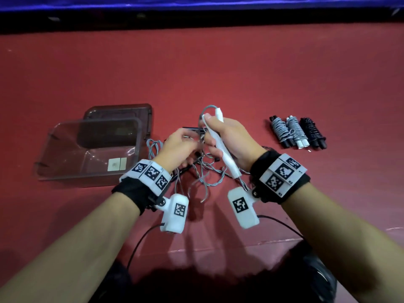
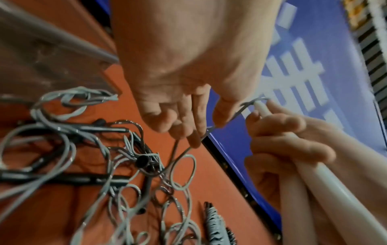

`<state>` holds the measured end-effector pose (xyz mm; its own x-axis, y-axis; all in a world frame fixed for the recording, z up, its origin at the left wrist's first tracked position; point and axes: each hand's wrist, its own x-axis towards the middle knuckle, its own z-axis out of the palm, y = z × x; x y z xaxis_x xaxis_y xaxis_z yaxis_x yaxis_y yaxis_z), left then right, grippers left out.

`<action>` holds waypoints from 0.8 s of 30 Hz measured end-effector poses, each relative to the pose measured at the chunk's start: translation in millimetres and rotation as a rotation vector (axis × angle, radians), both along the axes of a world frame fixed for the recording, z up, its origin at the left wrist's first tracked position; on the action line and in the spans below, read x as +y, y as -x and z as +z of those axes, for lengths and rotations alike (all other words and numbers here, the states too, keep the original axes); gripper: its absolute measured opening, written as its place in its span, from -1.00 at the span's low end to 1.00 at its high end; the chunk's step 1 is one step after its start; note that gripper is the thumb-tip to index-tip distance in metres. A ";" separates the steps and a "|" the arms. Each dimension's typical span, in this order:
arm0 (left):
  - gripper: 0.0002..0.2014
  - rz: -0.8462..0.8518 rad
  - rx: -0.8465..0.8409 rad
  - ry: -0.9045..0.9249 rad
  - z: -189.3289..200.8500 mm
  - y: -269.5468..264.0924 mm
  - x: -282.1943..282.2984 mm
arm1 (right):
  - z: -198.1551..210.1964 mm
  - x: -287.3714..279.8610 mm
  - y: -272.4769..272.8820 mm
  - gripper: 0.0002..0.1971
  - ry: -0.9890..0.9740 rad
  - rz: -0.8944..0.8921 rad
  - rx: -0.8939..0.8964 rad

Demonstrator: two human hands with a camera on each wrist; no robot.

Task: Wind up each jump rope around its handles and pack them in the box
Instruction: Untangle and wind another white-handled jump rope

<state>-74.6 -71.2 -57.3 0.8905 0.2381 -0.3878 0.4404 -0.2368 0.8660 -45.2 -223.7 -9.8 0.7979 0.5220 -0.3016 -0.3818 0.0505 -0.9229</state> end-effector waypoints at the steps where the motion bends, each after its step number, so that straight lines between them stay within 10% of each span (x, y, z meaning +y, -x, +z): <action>1: -0.42 0.006 -0.009 0.016 -2.3 -0.2 0.7 | 6.8 2.6 2.8 -0.75 -0.107 0.022 0.082; 4: -0.28 0.019 -0.053 -0.098 -9.8 2.7 -0.9 | 23.7 9.4 10.7 -0.76 -0.236 0.118 0.160; 9: -0.62 0.419 -0.132 -0.515 3.5 8.9 22.7 | 26.9 3.3 8.4 -0.76 -0.153 0.117 0.021; 14: -0.63 0.031 0.013 0.057 12.0 6.8 18.3 | -12.0 -15.9 -9.9 -0.82 -0.041 -0.231 -0.086; 20: -0.64 0.001 -0.046 0.443 66.1 -4.1 -7.4 | -44.3 -26.0 15.0 -0.38 0.201 0.160 -0.283; 24: -0.70 -0.092 -0.029 0.428 95.5 -5.1 -7.6 | -45.6 -8.9 28.6 -0.80 0.216 0.091 -0.376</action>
